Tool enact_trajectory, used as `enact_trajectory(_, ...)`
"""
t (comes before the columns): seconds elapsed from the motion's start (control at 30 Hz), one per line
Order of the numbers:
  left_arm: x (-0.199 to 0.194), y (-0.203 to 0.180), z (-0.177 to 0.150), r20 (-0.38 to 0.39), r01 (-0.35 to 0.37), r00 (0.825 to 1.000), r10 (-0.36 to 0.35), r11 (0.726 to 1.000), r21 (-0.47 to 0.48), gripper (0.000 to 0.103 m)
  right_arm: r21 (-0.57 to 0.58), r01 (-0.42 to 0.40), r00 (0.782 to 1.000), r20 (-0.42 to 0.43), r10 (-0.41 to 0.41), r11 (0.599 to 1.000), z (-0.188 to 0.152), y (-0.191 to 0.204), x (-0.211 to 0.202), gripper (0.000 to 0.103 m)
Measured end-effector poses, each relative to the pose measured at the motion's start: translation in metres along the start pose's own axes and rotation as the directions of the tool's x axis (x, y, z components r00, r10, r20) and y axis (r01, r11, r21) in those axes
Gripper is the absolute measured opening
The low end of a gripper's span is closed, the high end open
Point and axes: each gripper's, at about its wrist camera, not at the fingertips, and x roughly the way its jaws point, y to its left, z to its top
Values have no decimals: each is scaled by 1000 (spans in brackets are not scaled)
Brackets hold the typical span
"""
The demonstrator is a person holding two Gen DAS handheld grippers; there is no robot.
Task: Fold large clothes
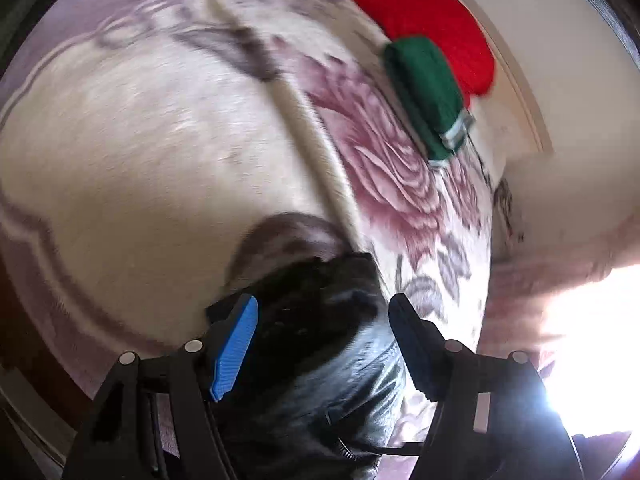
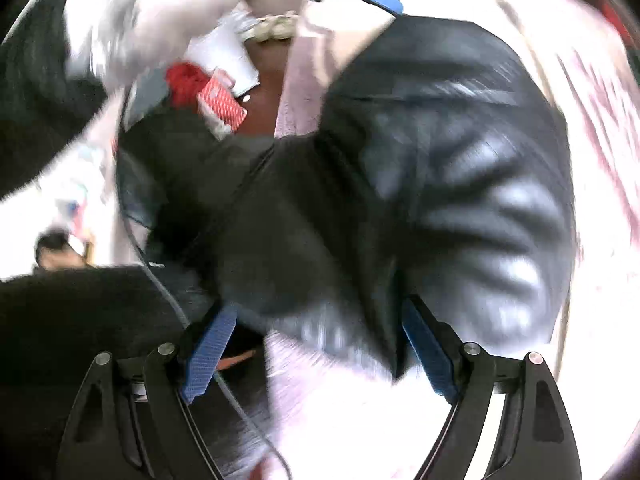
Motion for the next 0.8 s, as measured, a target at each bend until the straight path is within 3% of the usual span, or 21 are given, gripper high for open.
enact_trajectory(0.07,1,-13,-8,-22,8,1000,-7,999,44,36,172,-61,997,66,51,983,-32,-14,-40,86)
enact_trajectory(0.1,8,-16,-10,-50,0,999,3,998,60,33,238,-86,993,97,64,967,-59,-13,-59,86)
enact_trajectory(0.13,18,-15,-15,-82,-21,996,28,996,82,29,357,-122,986,148,73,926,-68,-32,-73,86)
enact_trajectory(0.17,23,-11,-20,-92,-52,994,61,994,97,27,447,-124,984,169,52,886,-67,-42,-76,79)
enact_trajectory(0.2,32,-4,-25,-101,-85,990,94,992,96,27,520,-127,983,183,35,845,-55,-61,-76,62)
enact_trajectory(0.27,44,17,-33,-126,-93,987,100,994,60,28,635,-91,988,155,-11,767,-50,-93,-70,54)
enact_trajectory(0.33,48,36,-37,-134,-77,988,80,997,27,30,694,-61,990,132,-44,717,-23,-122,-61,46)
enact_trajectory(0.4,55,51,-38,-131,-50,990,50,999,6,32,723,-10,995,73,-62,691,14,-131,-20,42)
enact_trajectory(0.47,61,53,-38,-136,-58,989,60,998,20,31,714,79,995,-16,-96,696,39,-129,20,43)
enact_trajectory(0.53,61,52,-40,-134,-65,989,69,997,30,31,713,105,994,-52,-97,693,47,-132,35,44)
enact_trajectory(0.6,47,54,-38,-127,-3,992,0,1000,-23,31,691,67,998,-54,-41,720,50,-134,27,54)
enact_trajectory(0.67,25,58,-37,-103,73,991,-81,994,-79,35,665,-81,994,1,107,743,45,-145,-2,61)
enact_trajectory(0.7,13,59,-38,-77,97,992,-105,990,-103,39,656,-118,991,29,131,746,43,-152,-10,76)
enact_trajectory(0.73,4,58,-39,-46,103,993,-109,987,-121,54,626,-151,988,68,140,765,43,-163,-24,83)
enact_trajectory(0.77,-10,59,-42,-2,103,995,-104,985,-140,70,606,-161,987,81,141,779,45,-170,-29,90)
enact_trajectory(0.8,-23,62,-46,46,114,993,-108,980,-165,72,565,-183,983,90,161,804,50,-185,-29,90)
